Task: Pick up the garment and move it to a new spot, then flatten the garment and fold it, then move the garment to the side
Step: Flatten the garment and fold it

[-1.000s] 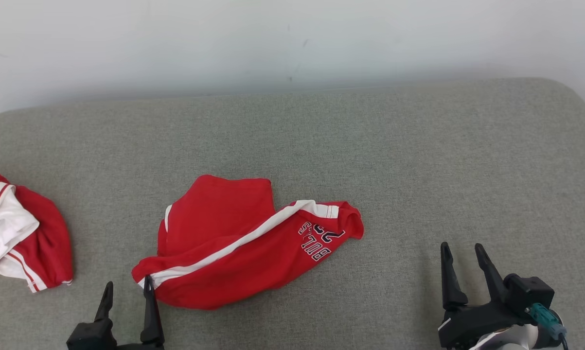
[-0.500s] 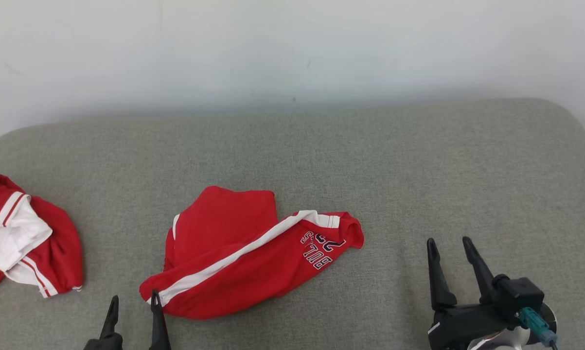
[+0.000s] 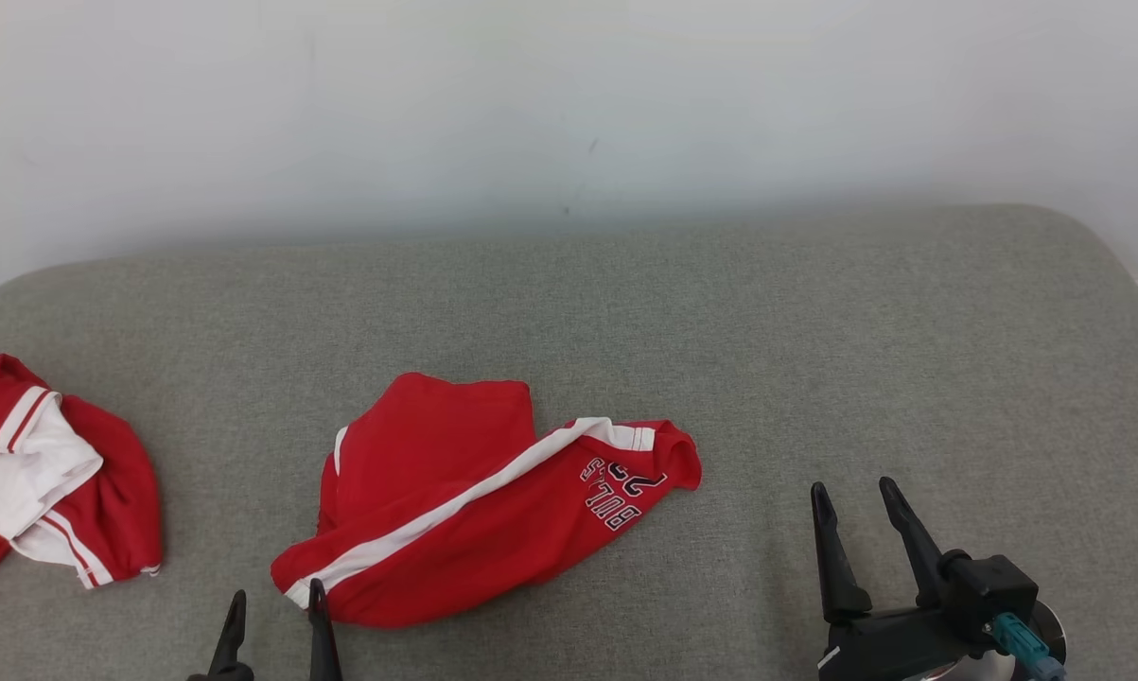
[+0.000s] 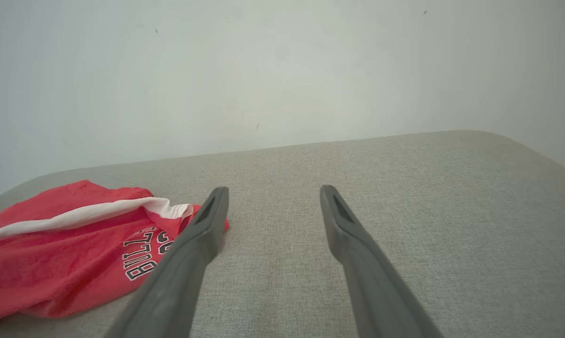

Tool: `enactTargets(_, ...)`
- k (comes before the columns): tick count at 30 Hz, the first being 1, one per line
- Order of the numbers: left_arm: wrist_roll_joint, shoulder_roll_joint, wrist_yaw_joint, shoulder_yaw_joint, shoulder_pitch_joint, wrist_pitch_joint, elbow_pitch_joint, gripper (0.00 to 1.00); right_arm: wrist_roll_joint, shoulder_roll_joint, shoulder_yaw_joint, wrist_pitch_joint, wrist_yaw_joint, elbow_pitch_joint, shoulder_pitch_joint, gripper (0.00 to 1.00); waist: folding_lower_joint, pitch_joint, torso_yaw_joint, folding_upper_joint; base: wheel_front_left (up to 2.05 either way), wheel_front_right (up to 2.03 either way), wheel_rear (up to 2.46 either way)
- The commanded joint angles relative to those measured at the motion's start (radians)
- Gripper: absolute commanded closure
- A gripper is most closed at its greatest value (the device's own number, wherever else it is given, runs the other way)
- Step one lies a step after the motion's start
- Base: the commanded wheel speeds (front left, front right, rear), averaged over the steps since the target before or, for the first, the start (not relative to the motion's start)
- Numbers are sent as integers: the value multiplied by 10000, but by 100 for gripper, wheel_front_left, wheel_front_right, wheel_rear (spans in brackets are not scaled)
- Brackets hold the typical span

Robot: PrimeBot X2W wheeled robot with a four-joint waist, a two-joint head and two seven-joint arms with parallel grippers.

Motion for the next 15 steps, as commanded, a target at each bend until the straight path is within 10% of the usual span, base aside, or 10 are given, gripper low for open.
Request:
enactTargets(1, 70, 0, 35, -19, 87, -34, -53, 0, -62, 32, 23, -4, -19, -43, 139, 0, 1, 13, 18, 0, 0, 0, 0)
enactTargets(15, -509, 0, -146, -435, -367, -34, -147, 0, 269, -98, 644, -6, -19, 235, -576, 0, 1, 713, 377, 0, 0, 0, 0)
